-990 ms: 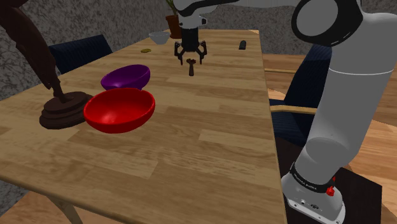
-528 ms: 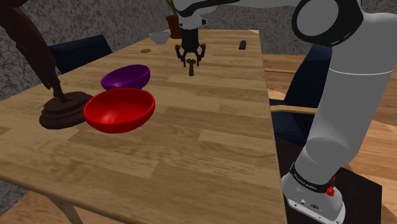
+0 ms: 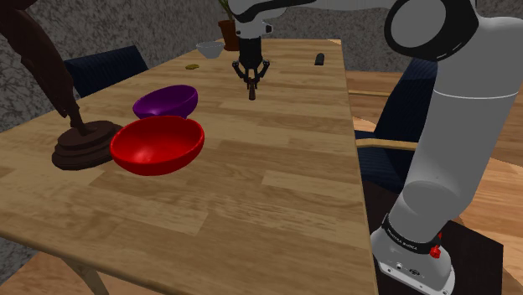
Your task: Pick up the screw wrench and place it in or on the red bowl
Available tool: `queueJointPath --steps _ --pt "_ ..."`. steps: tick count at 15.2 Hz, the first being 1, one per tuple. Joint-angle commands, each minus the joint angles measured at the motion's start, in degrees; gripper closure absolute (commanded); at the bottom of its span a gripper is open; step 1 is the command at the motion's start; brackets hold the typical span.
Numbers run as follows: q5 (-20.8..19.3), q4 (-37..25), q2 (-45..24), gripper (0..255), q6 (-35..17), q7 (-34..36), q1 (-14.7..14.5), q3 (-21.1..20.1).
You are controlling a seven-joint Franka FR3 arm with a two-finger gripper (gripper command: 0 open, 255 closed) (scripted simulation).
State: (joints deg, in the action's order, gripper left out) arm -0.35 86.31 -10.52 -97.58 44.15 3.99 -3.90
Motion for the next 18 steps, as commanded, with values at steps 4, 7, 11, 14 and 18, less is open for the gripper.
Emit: queueJointPath --steps 4,7,11,14,18 --pt "-0.02 -2.8 -0.36 255 2.45 0.03 -0.03 -0.02" --pt "-0.06 -5.86 -0.89 255 4.98 0.05 -0.07 -0.03" --pt "-0.13 -10.37 -1.88 255 8.51 0.1 -0.14 -0.05" --pt "-0.2 -14.16 -2.88 255 11.3 0.15 -0.21 -0.07" --pt "-0.34 -19.9 -4.63 255 15.29 0.21 -0.34 -0.09"
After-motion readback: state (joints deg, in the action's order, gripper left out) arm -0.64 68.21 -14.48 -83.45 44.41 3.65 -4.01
